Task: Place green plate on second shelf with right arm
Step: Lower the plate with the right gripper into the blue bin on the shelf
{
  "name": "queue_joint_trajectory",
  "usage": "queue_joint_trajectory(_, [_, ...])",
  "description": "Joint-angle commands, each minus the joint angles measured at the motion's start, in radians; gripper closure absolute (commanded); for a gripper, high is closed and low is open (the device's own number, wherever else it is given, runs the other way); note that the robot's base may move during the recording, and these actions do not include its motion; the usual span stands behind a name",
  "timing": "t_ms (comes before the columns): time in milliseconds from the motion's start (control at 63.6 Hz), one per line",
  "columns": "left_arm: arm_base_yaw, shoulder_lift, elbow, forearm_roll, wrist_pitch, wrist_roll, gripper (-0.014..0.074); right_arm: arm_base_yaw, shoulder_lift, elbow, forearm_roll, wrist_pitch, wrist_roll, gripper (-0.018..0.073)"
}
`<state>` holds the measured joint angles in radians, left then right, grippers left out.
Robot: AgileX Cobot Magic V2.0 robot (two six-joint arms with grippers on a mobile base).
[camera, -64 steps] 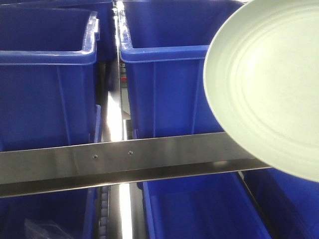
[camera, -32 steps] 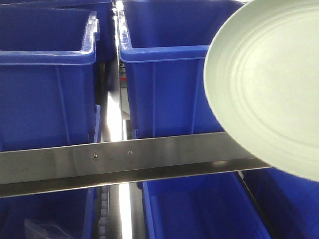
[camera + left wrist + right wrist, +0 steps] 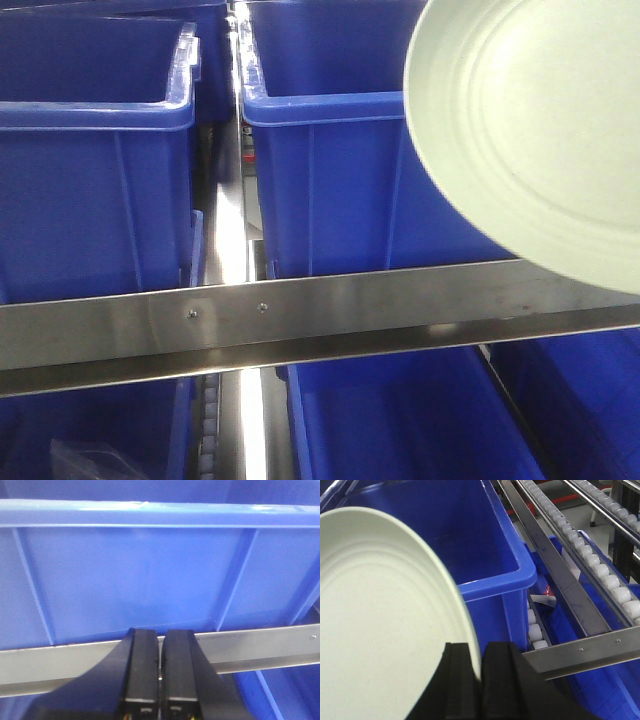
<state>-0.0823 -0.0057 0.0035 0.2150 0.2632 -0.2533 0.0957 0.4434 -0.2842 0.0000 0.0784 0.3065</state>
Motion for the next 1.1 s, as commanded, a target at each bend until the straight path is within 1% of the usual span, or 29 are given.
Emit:
queue_joint_trajectory(0, [-0.006,-0.023,0.040,-0.002,-0.088,-0.006,0.0472,0.000,0.003,-0.036,0.006,-0.121,0.002,0.0503])
queue_joint_trajectory(157, [-0.006,-0.023,0.040,-0.002,-0.088,-0.006,0.0472,0.000,0.030,-0.065,0.006,-0.123,0.002,0.0503])
queue_joint_trajectory(299, [-0.006,-0.023,0.040,-0.002,-0.088,-0.006,0.0472,0.000,0.142,-0.156,0.006,-0.119,0.002,0.0503])
queue_joint_trajectory(409, [-0.006,-0.023,0.040,-0.002,-0.088,-0.006,0.0472,0.001,0.266,-0.270,0.006,-0.128,0.002,0.0503])
queue_joint_trajectory(597, [-0.006,-0.023,0.040,-0.002,-0.088,-0.006,0.0472,0.002,0.511,-0.512,0.006,-0.135,0.002,0.0503])
queue_joint_trajectory(896, [-0.006,-0.023,0.040,-0.002,-0.088,-0.006,0.0472,0.066,0.908,-0.917,0.005,-0.135,0.002,0.0503])
queue_joint_trajectory(1021, [-0.006,-0.023,0.040,-0.002,-0.088,-0.006,0.0472,0.093,1.022,-1.010,0.000,-0.165,0.002,0.0501])
queue_joint_trajectory(1084, [-0.006,-0.023,0.040,-0.002,-0.088,-0.006,0.0472,0.100,1.052,-1.033,-0.022,-0.179,0.002,0.0498])
